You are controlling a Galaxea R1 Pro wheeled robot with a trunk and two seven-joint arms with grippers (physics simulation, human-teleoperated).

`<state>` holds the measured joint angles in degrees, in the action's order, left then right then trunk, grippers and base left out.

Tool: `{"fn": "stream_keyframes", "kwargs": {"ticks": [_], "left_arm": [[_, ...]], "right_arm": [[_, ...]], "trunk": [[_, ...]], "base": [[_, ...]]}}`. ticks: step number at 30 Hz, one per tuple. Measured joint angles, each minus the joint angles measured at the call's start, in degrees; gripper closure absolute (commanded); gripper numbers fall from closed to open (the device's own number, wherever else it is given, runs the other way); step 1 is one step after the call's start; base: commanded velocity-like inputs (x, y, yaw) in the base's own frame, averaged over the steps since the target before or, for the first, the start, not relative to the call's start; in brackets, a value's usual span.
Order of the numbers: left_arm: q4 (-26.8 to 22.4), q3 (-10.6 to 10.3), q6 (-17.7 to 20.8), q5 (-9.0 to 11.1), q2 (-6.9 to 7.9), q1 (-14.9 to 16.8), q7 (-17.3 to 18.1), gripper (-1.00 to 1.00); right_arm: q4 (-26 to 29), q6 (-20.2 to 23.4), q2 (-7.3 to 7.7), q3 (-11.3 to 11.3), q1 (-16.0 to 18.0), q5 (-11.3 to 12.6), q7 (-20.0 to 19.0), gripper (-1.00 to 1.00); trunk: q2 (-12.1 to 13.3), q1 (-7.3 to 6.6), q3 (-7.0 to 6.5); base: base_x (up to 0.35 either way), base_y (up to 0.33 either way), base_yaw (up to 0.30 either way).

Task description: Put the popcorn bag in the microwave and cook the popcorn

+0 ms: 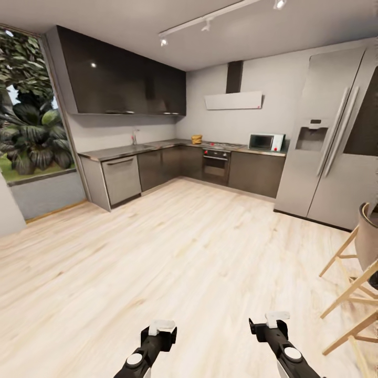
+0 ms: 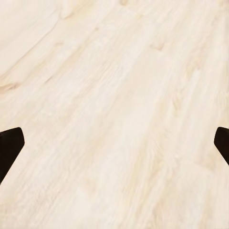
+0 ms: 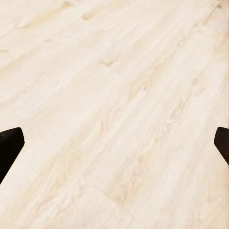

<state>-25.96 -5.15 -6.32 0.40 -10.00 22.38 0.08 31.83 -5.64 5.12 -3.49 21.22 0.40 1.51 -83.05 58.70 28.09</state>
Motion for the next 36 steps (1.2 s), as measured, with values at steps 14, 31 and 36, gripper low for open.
{"fn": "stream_keyframes", "kwargs": {"ticks": [14, 31, 36], "left_arm": [[0.0, 0.0, 0.0, 0.0, 0.0, 0.0, 0.0, -1.0], [0.0, 0.1, 0.0, 0.0, 0.0, 0.0, 0.0, -1.0], [0.0, 0.0, 0.0, 0.0, 0.0, 0.0, 0.0, -1.0]], "right_arm": [[0.0, 0.0, -0.05, -0.1, 0.0, 0.0, 0.0, -1.0], [0.0, 0.0, -0.03, -0.1, 0.0, 0.0, 0.0, -1.0], [0.0, 0.0, -0.03, 0.0, 0.0, 0.1, 0.0, -1.0]], "trunk": [[0.0, 0.0, 0.1], [0.0, 0.0, 0.1], [0.0, 0.0, 0.1]], "base": [[0.349, 0.005, -0.011], [0.349, 0.075, -0.125], [0.349, 0.078, -0.299]]}}
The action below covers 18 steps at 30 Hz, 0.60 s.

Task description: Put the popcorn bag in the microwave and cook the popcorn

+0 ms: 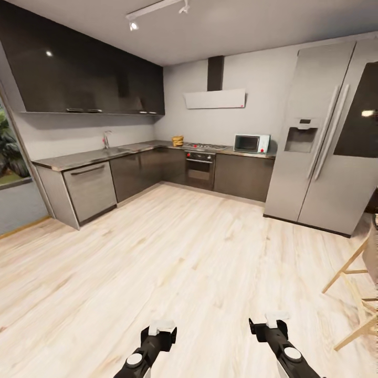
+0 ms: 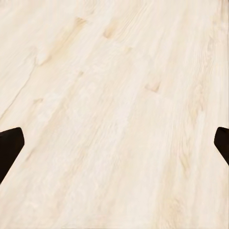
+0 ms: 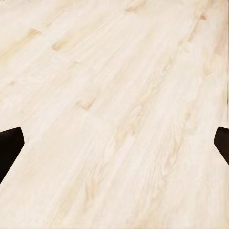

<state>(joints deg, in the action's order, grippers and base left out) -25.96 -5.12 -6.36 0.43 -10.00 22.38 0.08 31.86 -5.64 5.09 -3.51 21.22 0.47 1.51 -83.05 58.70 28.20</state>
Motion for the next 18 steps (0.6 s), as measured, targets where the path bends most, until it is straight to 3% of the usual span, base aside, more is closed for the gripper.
{"fn": "stream_keyframes", "kwargs": {"ticks": [12, 18], "left_arm": [[0.0, 0.0, 0.0, 0.0, 0.0, 0.0, 0.0, -1.0], [0.0, 0.0, 0.0, 0.0, 0.0, 0.0, 0.0, -1.0]], "right_arm": [[0.0, 0.0, -0.02, 0.0, 0.0, 0.0, 0.0, -1.0], [-0.1, 0.0, 0.02, 0.0, 0.0, -0.1, 0.0, -1.0]], "trunk": [[0.0, 0.0, 0.48], [0.0, 0.0, 0.73]], "base": [[0.349, 0.082, -0.264], [0.349, 0.118, -0.088]]}}
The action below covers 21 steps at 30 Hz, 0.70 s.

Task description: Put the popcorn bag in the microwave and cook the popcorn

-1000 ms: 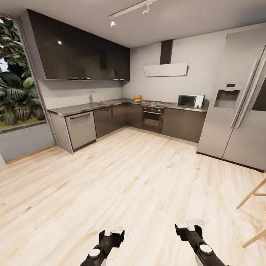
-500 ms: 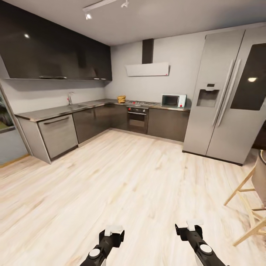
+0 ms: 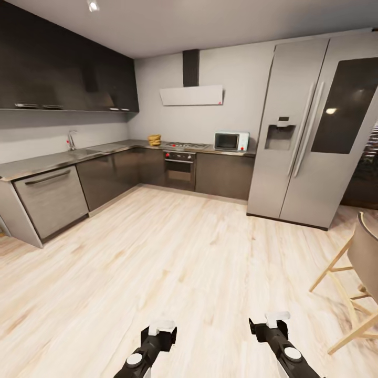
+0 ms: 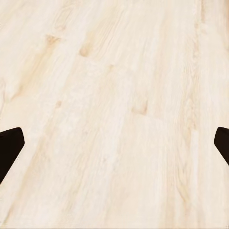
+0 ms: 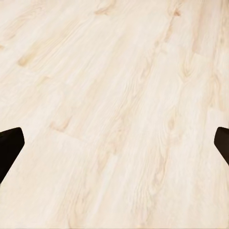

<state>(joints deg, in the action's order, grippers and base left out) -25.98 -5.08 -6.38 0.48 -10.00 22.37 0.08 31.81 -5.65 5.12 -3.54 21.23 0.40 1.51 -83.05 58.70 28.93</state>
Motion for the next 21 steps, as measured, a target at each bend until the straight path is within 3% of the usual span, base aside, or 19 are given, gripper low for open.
{"fn": "stream_keyframes", "kwargs": {"ticks": [21], "left_arm": [[0.0, 0.0, 0.0, 0.0, 0.0, 0.0, 0.0, -1.0]], "right_arm": [[0.0, 0.0, -0.05, 0.0, 0.0, 0.0, 0.0, -1.0]], "trunk": [[0.0, 0.0, 0.15]], "base": [[0.349, 0.121, -0.004]]}}
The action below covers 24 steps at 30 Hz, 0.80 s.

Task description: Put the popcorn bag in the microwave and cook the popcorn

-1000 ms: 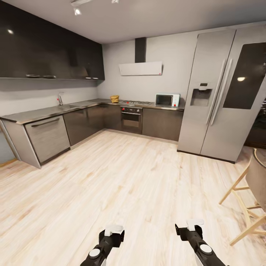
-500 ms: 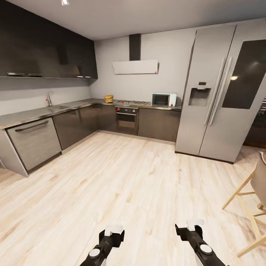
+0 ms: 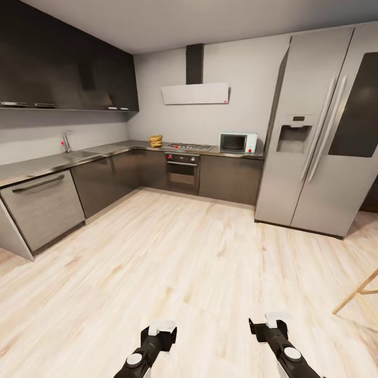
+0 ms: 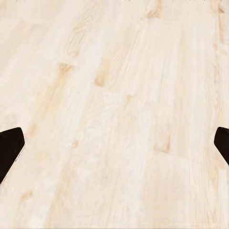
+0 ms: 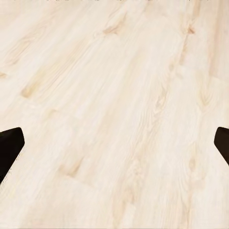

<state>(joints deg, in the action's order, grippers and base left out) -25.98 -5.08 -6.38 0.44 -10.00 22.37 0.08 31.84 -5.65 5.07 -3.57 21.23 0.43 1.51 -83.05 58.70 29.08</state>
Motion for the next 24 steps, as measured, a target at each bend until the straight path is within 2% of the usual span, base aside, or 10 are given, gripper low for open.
{"fn": "stream_keyframes", "kwargs": {"ticks": [9, 19, 24], "left_arm": [[0.0, 0.0, 0.0, 0.0, 0.0, 0.0, 0.0, -1.0], [0.0, -0.1, 0.0, 0.0, 0.0, 0.0, 0.0, -1.0], [0.0, -0.1, 0.0, -0.1, 0.0, 0.0, 0.0, -1.0]], "right_arm": [[0.0, 0.0, -0.03, 0.0, 0.0, 0.0, 0.0, -1.0], [-0.1, 0.0, -0.03, 0.0, 0.0, 0.0, 0.0, -1.0], [-0.1, 0.0, -0.04, 0.0, 0.0, 0.0, 0.0, -1.0]], "trunk": [[0.0, 0.0, 0.8], [0.0, 0.0, 1.58], [0.0, 0.0, 1.73]], "base": [[0.349, 0.121, -0.086], [0.349, 0.113, -0.186], [0.344, -0.065, -0.046]]}}
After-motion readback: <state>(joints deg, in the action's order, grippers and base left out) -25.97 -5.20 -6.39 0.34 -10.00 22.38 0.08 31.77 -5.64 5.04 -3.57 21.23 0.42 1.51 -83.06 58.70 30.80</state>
